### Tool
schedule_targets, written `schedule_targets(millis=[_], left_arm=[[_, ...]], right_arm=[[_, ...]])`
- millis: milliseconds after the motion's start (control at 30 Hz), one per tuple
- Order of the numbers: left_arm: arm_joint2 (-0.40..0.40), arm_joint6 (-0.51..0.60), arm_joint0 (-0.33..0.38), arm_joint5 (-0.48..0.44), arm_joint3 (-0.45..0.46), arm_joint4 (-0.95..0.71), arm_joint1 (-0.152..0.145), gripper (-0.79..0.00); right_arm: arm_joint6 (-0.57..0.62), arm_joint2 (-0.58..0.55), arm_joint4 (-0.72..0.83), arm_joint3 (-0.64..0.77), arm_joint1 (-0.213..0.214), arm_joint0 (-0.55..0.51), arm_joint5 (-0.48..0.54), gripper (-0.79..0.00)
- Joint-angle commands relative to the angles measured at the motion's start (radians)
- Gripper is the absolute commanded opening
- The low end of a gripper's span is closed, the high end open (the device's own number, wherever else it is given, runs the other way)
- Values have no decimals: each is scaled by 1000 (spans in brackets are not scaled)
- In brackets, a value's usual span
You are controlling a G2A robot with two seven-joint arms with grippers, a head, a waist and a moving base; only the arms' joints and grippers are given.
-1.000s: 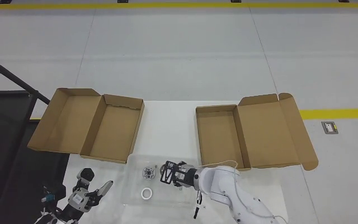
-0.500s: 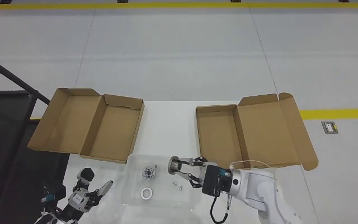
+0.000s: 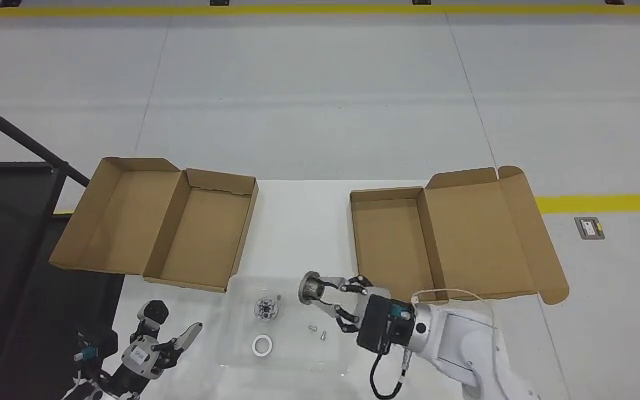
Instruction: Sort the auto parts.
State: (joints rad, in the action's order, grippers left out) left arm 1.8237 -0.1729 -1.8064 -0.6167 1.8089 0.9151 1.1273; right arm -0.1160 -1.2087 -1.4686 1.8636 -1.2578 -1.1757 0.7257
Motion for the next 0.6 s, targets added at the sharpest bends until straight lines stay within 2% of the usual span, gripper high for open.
schedule_targets(millis=[0, 133, 367, 567], left_arm=[[0, 0, 0, 0, 0, 0, 0, 0], [0, 0, 0, 0, 0, 0, 0, 0], [0, 0, 0, 0, 0, 0, 0, 0], [0, 0, 0, 0, 0, 0, 0, 0]], right_arm=[[-11, -27, 28, -4, 0, -12, -69, -785], [85, -69, 48, -46, -3, -6, -227, -785], [325, -74, 164, -289, -15, 180, -291, -785], [462, -7, 212, -590, -35, 357, -319, -785]])
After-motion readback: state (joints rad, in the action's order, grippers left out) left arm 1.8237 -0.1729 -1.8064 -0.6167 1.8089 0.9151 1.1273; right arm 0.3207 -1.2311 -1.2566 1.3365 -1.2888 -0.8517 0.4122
